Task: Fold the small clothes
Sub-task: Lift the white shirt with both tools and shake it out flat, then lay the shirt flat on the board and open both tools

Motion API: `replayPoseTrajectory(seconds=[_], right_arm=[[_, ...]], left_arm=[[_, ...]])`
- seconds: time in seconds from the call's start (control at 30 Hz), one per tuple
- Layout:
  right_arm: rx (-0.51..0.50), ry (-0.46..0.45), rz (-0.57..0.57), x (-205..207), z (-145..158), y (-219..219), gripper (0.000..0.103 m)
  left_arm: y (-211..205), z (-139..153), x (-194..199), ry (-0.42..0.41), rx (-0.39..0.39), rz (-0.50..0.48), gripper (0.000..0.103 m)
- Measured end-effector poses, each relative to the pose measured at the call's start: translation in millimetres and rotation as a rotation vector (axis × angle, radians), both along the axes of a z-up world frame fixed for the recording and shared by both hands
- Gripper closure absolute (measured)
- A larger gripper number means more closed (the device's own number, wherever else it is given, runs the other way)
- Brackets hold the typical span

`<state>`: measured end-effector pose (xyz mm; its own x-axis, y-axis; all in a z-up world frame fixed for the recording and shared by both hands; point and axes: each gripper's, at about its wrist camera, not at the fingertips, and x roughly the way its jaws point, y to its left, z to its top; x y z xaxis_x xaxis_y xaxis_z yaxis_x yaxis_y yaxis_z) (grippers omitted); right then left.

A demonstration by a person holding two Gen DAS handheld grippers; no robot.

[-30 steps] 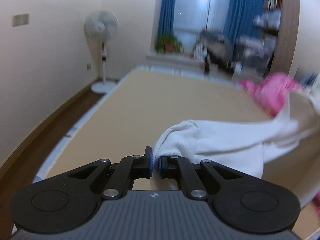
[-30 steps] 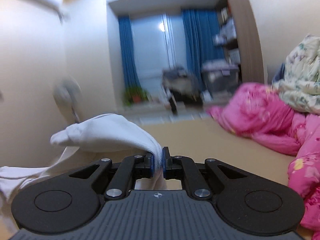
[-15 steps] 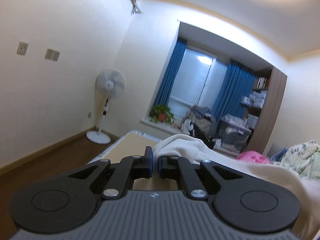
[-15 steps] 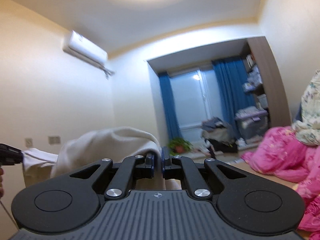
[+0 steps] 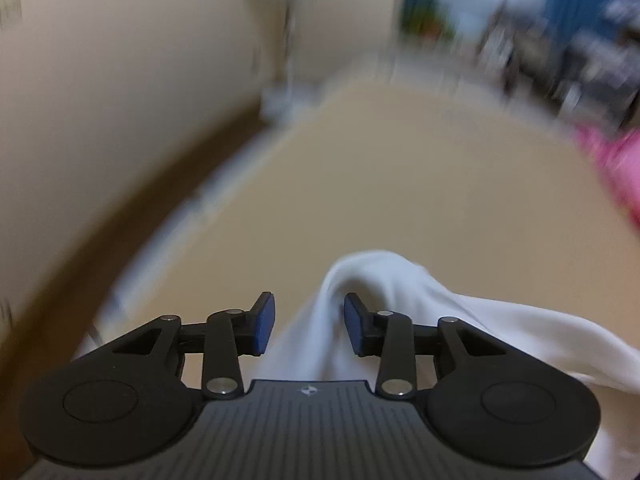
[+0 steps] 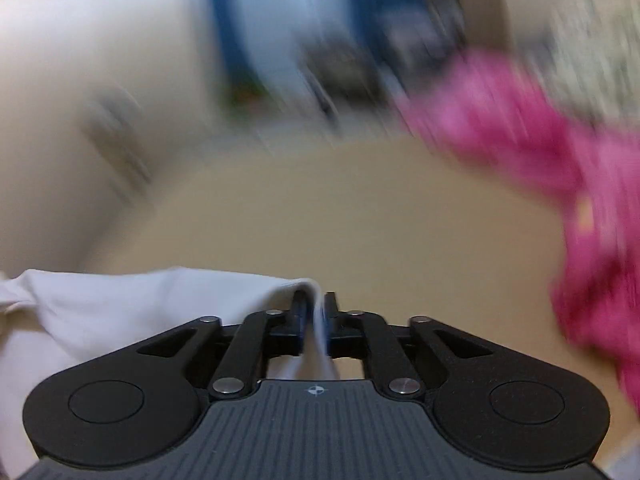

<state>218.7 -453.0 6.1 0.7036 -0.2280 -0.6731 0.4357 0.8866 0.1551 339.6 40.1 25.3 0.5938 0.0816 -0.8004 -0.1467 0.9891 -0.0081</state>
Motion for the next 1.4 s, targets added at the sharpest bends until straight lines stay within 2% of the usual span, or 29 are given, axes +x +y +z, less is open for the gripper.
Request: replayPoseTrajectory(seconds=[0.03,0.1,0.13,0.17,0.2,0.23,0.3,0.37,0.43,0.53,0.6,0.7,0.73,0.77,0.8,0.83,0.93,1.07,1.2,1.27,1.3,1.37,1.4], right_arm=[[0.053,0.095,-0.076,20.3,-30.6,-15.6,0.079],[0.134,0.159,-0.097,27.2,-69.4,-30.4,0.076],[0.153,0.145,-0.092,16.9,-79.9,-30.1,0.066],[0.16,0.127,-0.071,5.5,-85.2,-28.5,0.059],[0.151,0.125,-0.045,-8.2,-92.1,-24.5,0.052],[0.132,0.131,-0.028,-20.5,-97.4,-20.2,0.051],[0.109,0.156,0.013,-51.8,-107.2,-8.7,0.048],[0.111,0.181,0.055,-83.5,-119.9,2.1,0.043],[0.106,0.21,0.086,-119.2,-132.5,28.9,0.031],[0.059,0.257,0.146,-139.3,-142.5,55.1,0.017],[0.037,0.279,0.171,-148.5,-151.7,72.5,0.015],[-0.002,0.348,0.166,-154.2,-173.7,86.4,0.016],[0.001,0.361,0.167,-153.7,-178.5,86.1,0.024],[0.018,0.363,0.175,-154.1,-182.0,85.6,0.035],[0.046,0.355,0.181,-154.6,-183.3,83.6,0.071],[0.06,0.352,0.181,-153.6,-181.1,79.2,0.088],[0.097,0.273,0.179,-162.8,-167.5,65.7,0.091],[0.085,0.133,0.121,-156.0,-122.7,21.9,0.091],[-0.026,0.036,-0.049,-125.5,-77.1,-59.2,0.091],[-0.08,0.032,-0.21,-105.3,-62.2,-110.7,0.088],[-0.083,0.05,-0.309,-98.2,-57.8,-134.3,0.08],[-0.102,0.079,-0.514,-95.5,-47.3,-161.4,0.057],[-0.097,0.046,-0.538,-99.8,-42.9,-163.6,0.038]], left_arm=[[-2.9,-22.8,3.4,0.073,-0.035,0.015,0.062],[-6.2,-51.0,-7.4,0.134,-0.101,-0.001,0.058],[-8.7,-60.6,-19.0,0.145,-0.097,-0.022,0.045],[-12.2,-65.3,-30.0,0.156,-0.063,-0.048,0.031],[-15.8,-67.4,-43.3,0.153,-0.012,-0.074,0.027],[-19.2,-67.3,-60.0,0.134,0.041,-0.094,0.023],[-23.7,-64.3,-86.0,0.116,0.121,-0.129,0.021],[-25.9,-68.5,-110.8,0.117,0.158,-0.167,0.019],[-20.5,-74.6,-131.0,0.116,0.158,-0.184,0.017],[-30.4,-69.9,-173.4,0.125,0.131,-0.195,0.016],[-31.2,-75.7,-185.9,0.145,0.112,-0.214,0.016],[-47.7,-72.2,-202.4,0.142,0.128,-0.257,0.016],[-52.0,-70.9,-208.0,0.129,0.144,-0.266,0.016],[-56.1,-74.7,-206.7,0.118,0.159,-0.274,0.016],[-60.6,-69.5,-212.6,0.106,0.173,-0.284,0.016],[-65.0,-64.8,-216.7,0.096,0.189,-0.289,0.016],[-76.0,-61.2,-212.4,0.082,0.221,-0.29,0.016],[-89.8,-52.4,-209.4,0.073,0.239,-0.282,0.016],[-103.6,-46.7,-207.2,0.065,0.261,-0.297,0.016],[-109.2,-44.6,-208.6,0.054,0.285,-0.307,0.016],[-111.4,-43.8,-210.2,0.046,0.301,-0.313,0.016],[-114.2,-45.1,-212.1,0.037,0.328,-0.32,0.015],[-115.4,-47.3,-212.8,0.038,0.341,-0.326,0.015]])
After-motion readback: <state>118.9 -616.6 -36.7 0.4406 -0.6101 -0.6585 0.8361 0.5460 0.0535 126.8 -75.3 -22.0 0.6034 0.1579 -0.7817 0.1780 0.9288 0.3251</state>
